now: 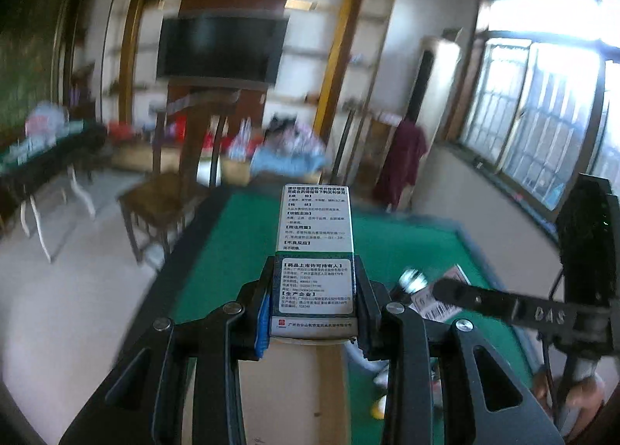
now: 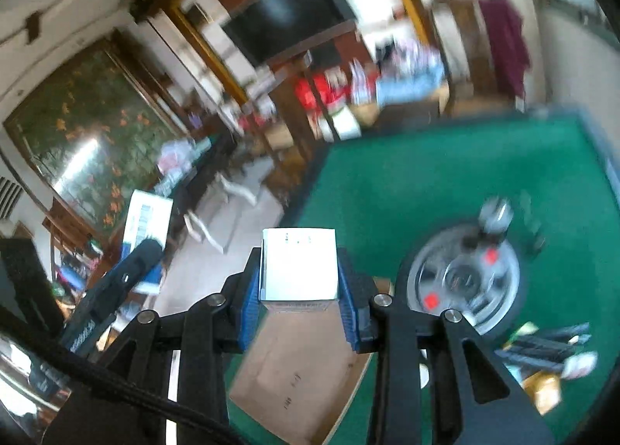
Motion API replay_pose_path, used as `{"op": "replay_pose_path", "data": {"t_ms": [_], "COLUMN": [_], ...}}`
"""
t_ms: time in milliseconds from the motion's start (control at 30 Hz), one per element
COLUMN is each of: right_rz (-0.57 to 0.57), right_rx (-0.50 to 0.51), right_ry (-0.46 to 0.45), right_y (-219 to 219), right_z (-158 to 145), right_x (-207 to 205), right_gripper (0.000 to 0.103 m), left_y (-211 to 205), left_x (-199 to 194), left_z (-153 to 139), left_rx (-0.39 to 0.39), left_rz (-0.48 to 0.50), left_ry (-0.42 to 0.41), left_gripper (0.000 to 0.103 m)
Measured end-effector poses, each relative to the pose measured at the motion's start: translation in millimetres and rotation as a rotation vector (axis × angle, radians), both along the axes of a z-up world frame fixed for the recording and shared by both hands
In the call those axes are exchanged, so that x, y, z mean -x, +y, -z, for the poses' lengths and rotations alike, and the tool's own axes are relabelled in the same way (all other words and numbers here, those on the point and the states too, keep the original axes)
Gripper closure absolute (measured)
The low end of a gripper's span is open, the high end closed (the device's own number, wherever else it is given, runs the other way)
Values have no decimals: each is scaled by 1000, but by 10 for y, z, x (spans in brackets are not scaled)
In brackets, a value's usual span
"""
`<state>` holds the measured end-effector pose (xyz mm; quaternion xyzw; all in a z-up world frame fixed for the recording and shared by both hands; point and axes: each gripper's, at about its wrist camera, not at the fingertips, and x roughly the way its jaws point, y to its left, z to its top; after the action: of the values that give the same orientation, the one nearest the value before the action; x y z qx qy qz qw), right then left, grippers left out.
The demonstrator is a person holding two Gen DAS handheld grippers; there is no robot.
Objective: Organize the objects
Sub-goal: 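Carry both boxes into the cardboard tray and open both tools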
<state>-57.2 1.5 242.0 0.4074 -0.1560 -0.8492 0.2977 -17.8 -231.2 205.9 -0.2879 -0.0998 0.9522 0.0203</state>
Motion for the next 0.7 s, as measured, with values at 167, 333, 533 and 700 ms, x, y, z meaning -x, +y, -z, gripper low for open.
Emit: {"op": "replay_pose_path", "data": {"t_ms": [167,333,533,700], "right_rz": [-9,-30,-29,-25], "right_rx": [-59,-102,-166,-196], "right_ry": [-124,-189,-211,-216], "right_y": [-217,-324,-441,-452], "right_z": [903,1424,1731,1866], "right_x": [325,511,603,663], "right_gripper": [70,70,70,70], "left_y": [-91,12,23,19], "left_x": [403,584,829,830], "left_z": [1001,1538,1805,1868], "left_rx": [-86,-117,-115,-119], "left_rz": [-4,-5,-5,-8], "left_ry": [-173,-252,-312,-335], "left_gripper": [73,74,74,74]}}
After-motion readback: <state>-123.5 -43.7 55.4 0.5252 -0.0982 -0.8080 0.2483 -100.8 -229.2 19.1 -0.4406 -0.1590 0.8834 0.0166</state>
